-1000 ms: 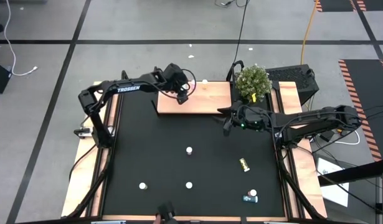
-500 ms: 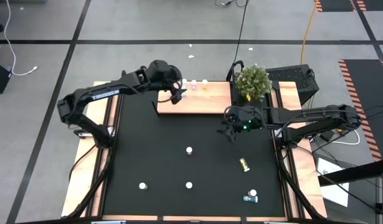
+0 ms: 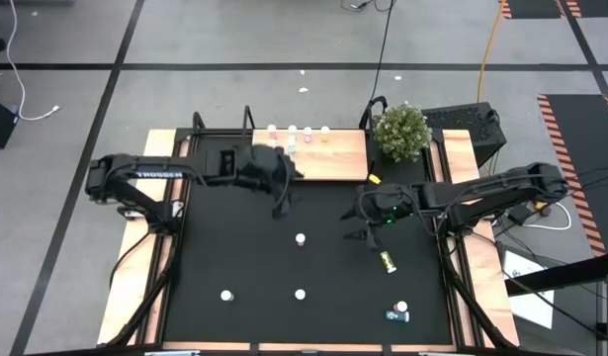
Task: Pick and place medicine bottles onto shelf by color
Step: Put the top pink pill bottle on the shelf aligned with the other pink pill bottle
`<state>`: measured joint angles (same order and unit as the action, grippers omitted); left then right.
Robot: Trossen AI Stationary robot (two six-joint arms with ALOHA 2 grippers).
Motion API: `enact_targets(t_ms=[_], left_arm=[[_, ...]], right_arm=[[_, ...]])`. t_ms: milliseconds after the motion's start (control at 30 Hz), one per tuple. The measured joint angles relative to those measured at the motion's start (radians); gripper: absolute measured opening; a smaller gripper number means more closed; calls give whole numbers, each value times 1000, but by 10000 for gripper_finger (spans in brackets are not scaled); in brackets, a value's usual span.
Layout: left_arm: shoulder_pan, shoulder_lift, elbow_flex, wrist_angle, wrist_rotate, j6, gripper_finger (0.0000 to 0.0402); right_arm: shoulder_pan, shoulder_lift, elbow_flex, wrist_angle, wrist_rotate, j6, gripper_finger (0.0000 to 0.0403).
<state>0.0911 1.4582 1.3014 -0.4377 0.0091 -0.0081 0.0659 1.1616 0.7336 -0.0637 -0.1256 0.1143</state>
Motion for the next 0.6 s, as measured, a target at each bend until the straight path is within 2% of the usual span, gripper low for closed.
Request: enact_targets(t_ms=[233, 300, 433, 600], left_arm=[[-161, 0, 0, -17, -64, -211, 280], [-201, 0, 0, -26, -66, -235, 280], [-272, 0, 0, -77, -73, -244, 280], [-323, 0, 0, -169, -123, -361, 280]], right_arm=[[28, 108, -21, 72, -5, -138, 254], [43, 168, -21, 139, 15, -160, 254], [73, 303, -20, 329, 120, -161, 254], [85, 445, -20, 546, 151, -130, 254]])
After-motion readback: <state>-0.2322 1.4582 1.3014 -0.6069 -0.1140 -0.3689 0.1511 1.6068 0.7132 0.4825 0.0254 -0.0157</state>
